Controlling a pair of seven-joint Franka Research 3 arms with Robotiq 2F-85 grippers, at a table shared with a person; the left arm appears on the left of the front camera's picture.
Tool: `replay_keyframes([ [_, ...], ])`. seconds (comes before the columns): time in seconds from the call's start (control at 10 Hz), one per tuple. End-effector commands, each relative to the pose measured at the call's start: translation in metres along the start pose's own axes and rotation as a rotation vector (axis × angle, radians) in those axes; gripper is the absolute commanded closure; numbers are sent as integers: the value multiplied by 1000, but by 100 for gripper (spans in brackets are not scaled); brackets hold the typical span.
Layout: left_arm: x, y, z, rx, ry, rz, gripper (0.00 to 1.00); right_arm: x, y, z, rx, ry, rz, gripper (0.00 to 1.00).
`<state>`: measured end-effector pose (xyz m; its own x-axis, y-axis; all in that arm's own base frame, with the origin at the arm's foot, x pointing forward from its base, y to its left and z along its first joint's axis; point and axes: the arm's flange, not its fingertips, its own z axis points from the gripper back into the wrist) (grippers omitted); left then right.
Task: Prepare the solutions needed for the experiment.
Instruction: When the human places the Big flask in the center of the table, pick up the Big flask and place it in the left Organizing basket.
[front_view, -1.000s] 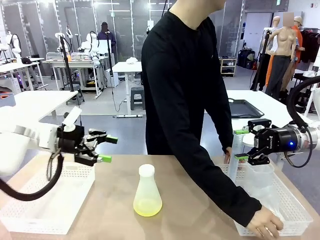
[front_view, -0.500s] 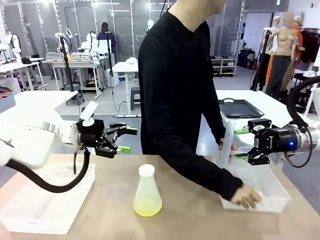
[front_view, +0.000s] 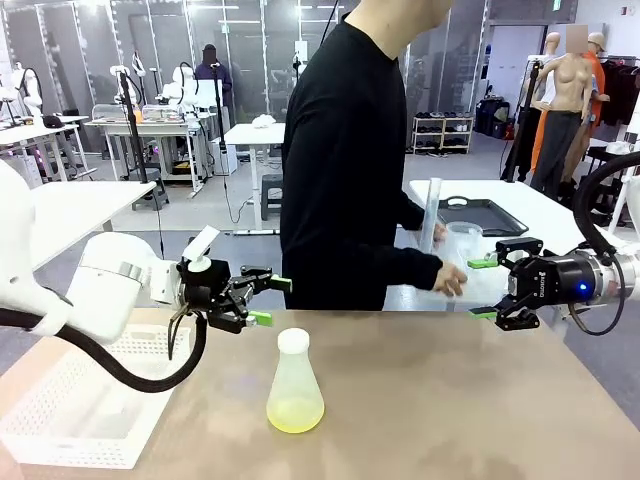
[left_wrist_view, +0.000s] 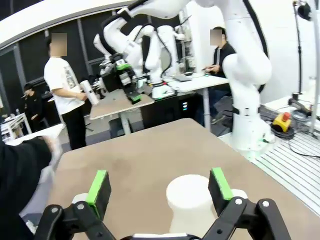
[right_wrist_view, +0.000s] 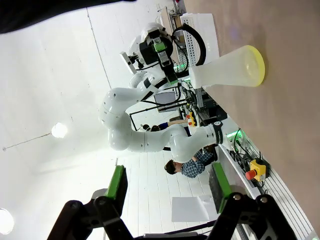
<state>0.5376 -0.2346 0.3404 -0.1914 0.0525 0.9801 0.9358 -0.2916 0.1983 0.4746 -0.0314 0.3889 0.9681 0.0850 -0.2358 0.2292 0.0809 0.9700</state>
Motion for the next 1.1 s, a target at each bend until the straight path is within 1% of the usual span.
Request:
replay_keyframes([
  [0.0,-5,10,16,-137,-31,-33,0,-3,2,0,-2,-4,4,17],
  [0.2,-15,14,21,-150,-18,5,0,-3,2,0,-2,-4,4,17],
  [0.5,-33,10,10,-161,-30,58,0,-3,2,0,-2,-4,4,17],
  [0.8,-52,5,-2,-167,5,86,0,-3,2,0,-2,-4,4,17],
  [1.0,-61,3,-8,-177,-8,105,0,-3,2,0,-2,-4,4,17],
])
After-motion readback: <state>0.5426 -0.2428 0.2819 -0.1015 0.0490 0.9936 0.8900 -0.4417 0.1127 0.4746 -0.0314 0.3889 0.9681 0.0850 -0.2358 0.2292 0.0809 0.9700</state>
